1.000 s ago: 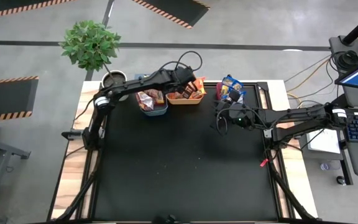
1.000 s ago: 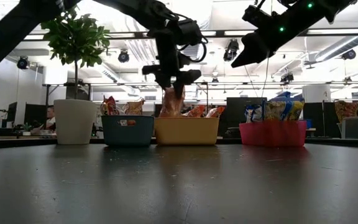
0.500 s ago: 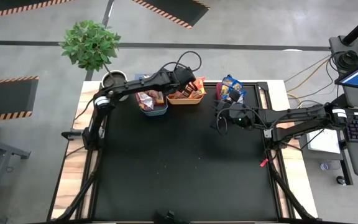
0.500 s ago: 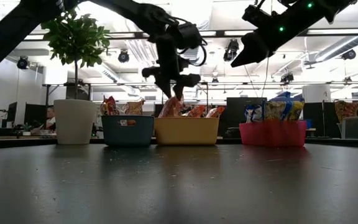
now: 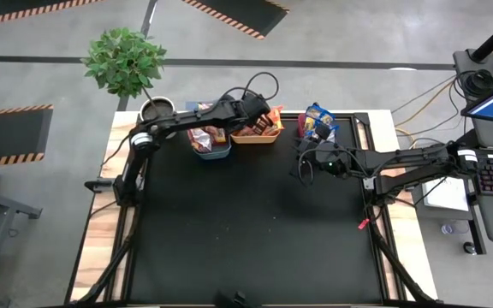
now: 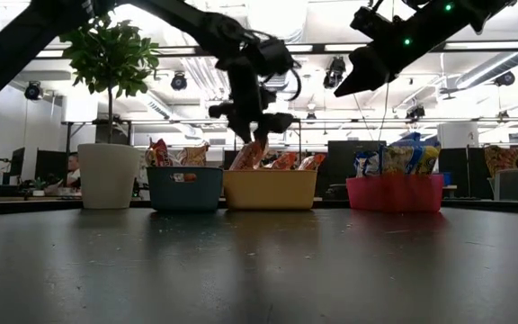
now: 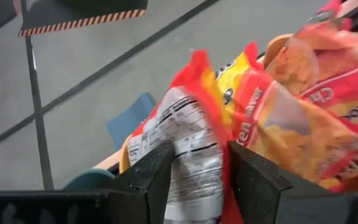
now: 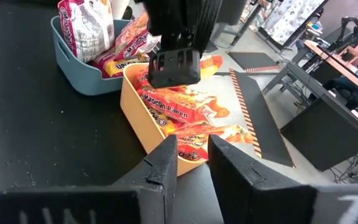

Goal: Sort Maruchan noodles
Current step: Put the orange noodle pack into the yellow bin, then return to Home Position

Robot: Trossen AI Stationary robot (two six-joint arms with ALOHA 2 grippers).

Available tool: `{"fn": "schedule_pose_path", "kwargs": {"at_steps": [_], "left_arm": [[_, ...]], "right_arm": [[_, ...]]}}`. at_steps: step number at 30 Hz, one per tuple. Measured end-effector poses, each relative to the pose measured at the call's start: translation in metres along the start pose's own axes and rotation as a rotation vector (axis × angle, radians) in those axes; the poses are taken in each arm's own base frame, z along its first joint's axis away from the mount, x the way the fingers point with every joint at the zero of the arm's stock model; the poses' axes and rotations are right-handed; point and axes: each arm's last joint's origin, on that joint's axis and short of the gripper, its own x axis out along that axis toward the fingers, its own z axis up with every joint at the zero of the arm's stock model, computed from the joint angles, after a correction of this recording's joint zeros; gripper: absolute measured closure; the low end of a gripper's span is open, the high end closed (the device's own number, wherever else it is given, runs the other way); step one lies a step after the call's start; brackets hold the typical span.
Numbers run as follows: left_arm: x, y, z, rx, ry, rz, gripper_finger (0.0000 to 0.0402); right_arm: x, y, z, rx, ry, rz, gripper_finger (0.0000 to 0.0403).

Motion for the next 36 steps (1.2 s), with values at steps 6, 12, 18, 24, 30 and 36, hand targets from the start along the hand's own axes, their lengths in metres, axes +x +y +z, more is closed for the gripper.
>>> {"fn": "schedule_pose_path", "kwargs": {"at_steps": [6,12,18,24,30,36], "left_arm": [[-0.041,0.000,0.015,0.089,-0.083,-0.052,0.0267],[-0.091,0.000,0.007,0.275,-0.158,-0.073,0.0267],[-0.135,-0.004,-0.055,0.643,-0.191,-0.519,0.0267],[-0.160,0.033,-0.127,0.521,-0.316,-1.000,0.0274],[-0.175,0.091,-0.175,0.309,-0.494,-1.070,0.0283],[-0.188,0.136,-0.208,0.187,-0.697,-1.119,0.0286]], "right_arm": [[0.000,0.000,0.000,0.000,0.000,0.000,0.0316],[0.000,0.001,0.000,-0.001,-0.004,0.023,0.0319],[-0.001,0.005,0.006,-0.041,-0.091,0.188,0.0335],[-0.002,0.011,-0.008,-0.118,-0.273,0.321,0.0350],[-0.016,0.002,-0.021,-0.097,-0.467,0.334,0.0356],[-0.032,-0.009,-0.030,-0.027,-0.548,0.434,0.0358]]}}
